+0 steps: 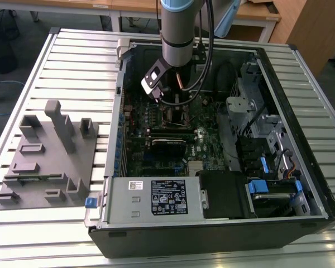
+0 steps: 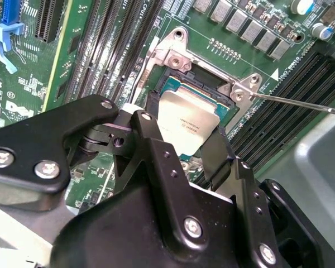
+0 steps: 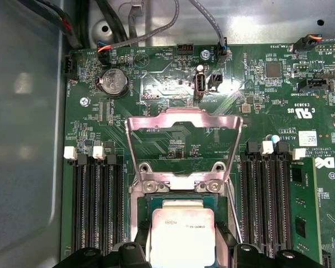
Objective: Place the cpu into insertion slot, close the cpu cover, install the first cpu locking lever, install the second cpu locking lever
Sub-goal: 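Place the cpu into insertion slot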
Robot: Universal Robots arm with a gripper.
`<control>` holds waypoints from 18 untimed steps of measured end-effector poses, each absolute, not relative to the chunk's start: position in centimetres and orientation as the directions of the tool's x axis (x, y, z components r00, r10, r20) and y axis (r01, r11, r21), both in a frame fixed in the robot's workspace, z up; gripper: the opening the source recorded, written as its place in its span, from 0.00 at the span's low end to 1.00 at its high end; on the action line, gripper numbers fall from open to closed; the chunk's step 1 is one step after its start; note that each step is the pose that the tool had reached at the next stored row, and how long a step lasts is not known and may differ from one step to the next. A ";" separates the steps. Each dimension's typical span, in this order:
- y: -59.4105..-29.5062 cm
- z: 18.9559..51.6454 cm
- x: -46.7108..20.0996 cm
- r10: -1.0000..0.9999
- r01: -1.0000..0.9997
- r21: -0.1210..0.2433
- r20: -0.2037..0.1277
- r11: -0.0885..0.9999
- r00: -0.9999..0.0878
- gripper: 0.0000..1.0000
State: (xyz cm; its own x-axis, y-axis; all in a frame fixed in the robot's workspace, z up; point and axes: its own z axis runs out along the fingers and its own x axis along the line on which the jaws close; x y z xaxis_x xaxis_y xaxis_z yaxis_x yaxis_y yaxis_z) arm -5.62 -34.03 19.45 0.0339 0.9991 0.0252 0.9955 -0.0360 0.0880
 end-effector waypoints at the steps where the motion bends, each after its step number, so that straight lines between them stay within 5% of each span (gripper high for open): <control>1: -34.0 19.5 -5.6 0.999 0.995 0.088 0.025 -0.036 0.034 0.54; 18: -33.9 19.1 -5.7 0.999 0.996 0.088 0.023 -0.036 0.034 0.54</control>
